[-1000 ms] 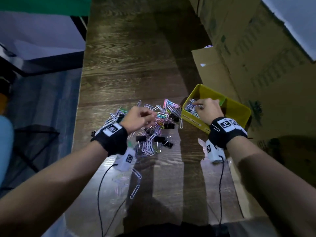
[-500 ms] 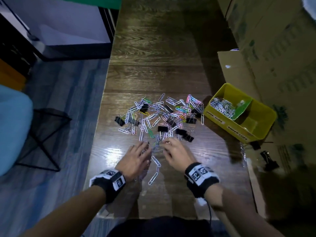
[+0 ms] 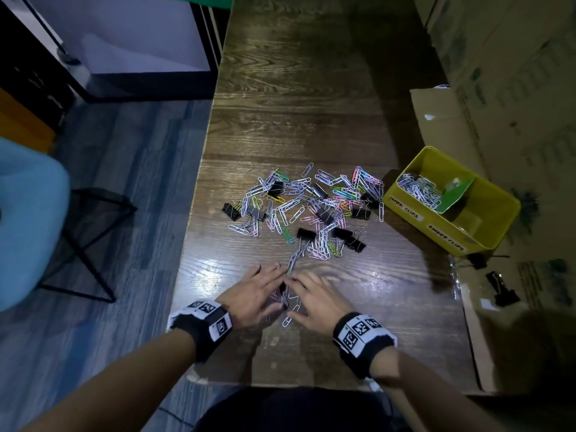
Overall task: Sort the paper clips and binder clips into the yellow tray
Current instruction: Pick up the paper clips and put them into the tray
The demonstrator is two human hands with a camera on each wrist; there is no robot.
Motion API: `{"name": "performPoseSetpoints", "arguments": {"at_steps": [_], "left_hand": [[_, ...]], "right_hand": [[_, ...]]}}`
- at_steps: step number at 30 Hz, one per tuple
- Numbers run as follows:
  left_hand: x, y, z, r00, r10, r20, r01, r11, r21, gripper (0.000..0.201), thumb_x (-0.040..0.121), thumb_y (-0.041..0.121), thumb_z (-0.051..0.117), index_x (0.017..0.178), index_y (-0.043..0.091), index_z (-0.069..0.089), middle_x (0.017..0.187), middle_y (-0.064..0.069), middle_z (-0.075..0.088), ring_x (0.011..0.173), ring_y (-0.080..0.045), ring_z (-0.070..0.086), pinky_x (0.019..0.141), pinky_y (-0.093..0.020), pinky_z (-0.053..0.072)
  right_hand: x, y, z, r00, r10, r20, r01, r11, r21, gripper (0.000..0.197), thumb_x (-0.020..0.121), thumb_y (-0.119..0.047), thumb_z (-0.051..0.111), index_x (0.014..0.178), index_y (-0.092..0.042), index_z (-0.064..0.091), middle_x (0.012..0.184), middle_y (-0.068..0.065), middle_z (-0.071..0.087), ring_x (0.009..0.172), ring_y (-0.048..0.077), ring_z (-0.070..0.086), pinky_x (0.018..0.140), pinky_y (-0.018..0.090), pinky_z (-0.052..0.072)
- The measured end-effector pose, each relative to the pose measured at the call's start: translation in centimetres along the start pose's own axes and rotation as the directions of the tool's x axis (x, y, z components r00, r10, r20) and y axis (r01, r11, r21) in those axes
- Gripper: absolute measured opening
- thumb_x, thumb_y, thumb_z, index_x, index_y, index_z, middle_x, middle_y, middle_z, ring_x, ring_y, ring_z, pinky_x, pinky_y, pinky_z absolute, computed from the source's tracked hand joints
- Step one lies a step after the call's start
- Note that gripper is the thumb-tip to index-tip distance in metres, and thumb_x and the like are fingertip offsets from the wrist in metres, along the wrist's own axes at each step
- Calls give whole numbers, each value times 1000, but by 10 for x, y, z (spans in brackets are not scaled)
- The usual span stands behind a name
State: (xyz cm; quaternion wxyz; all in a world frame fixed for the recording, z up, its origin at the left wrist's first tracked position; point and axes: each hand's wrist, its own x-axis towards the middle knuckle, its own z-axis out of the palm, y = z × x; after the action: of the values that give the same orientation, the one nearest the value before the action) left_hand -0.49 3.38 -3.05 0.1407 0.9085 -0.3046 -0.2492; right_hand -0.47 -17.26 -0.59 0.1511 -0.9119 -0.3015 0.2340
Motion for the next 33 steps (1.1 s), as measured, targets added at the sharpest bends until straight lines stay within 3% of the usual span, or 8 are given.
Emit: {"name": "performPoseSetpoints", "arguments": {"at_steps": [3, 7, 11, 16, 19, 24, 28, 33], "left_hand": [[-17, -5, 3, 989, 64, -136, -64, 998, 6, 67, 89, 56, 39, 145, 22, 24, 152, -3, 26, 140, -19, 24, 112, -46, 28], [-25, 8, -4, 968, -199, -154, 214, 973, 84, 85, 71, 67, 55, 141, 30, 26, 145, -3, 33, 122, -26, 39, 93, -45, 45], [-16, 20, 6, 956, -239, -170, 251, 967, 50, 64, 77, 48, 63, 133, 23, 45, 136, -9, 45, 114, -31, 45, 89, -45, 48], [-6, 21, 11, 972, -116, -205, 127, 991, 43, 25, 69, 29, 73, 92, 23, 69, 106, 2, 66, 91, -23, 60, 79, -27, 48], [1, 10, 12, 985, -112, -133, 119, 992, 40, 18, 80, 23, 60, 97, 23, 67, 113, 6, 64, 103, -21, 58, 87, -29, 42], [2, 17, -17, 952, -185, -245, 120, 958, -260, 15, 76, 9, 70, 90, 12, 72, 92, -6, 72, 82, -22, 66, 75, -23, 44], [3, 1, -22, 914, -374, -157, 260, 837, -481, 21, 76, 17, 75, 97, 15, 73, 92, -2, 74, 80, -9, 65, 72, -9, 41], [6, -15, -23, 856, -515, 47, 307, 433, -847, 25, 71, 3, 77, 96, 5, 72, 81, -11, 74, 73, -26, 70, 73, -35, 58]], "right_hand": [[0, 0, -2, 999, 41, -31, -40, 999, 29, 77, 84, -51, 60, 146, -19, 25, 150, 3, 28, 138, 20, 25, 112, 38, 23], [8, -5, 1, 993, 115, -5, -115, 988, -100, 104, 71, -67, 63, 149, -17, 15, 144, 7, 27, 132, 25, 27, 108, 40, 29], [10, -11, 2, 990, 141, -19, -141, 990, -9, 79, 80, -50, 65, 145, -22, 29, 136, 7, 33, 127, 24, 33, 103, 41, 39], [15, -9, 9, 993, 117, 3, -117, 993, 5, 42, 91, -18, 57, 132, -19, 49, 125, 13, 47, 110, 33, 54, 90, 44, 50], [14, -6, 8, 997, 78, -1, -78, 996, -42, 35, 91, -5, 53, 125, -14, 54, 123, 15, 53, 109, 34, 56, 86, 44, 52], [13, 0, 1, 993, 116, -24, -117, 991, -59, 34, 94, -1, 46, 127, -7, 51, 130, 14, 54, 118, 30, 52, 92, 39, 44], [15, 8, 0, 986, 167, -26, -165, 982, 88, 31, 91, -6, 55, 122, -12, 57, 118, 16, 63, 106, 31, 60, 86, 44, 51], [7, 16, -14, 940, 331, -82, -261, 853, 452, 24, 93, -17, 58, 115, -13, 66, 106, 5, 68, 81, 9, 56, 79, 20, 48]]}}
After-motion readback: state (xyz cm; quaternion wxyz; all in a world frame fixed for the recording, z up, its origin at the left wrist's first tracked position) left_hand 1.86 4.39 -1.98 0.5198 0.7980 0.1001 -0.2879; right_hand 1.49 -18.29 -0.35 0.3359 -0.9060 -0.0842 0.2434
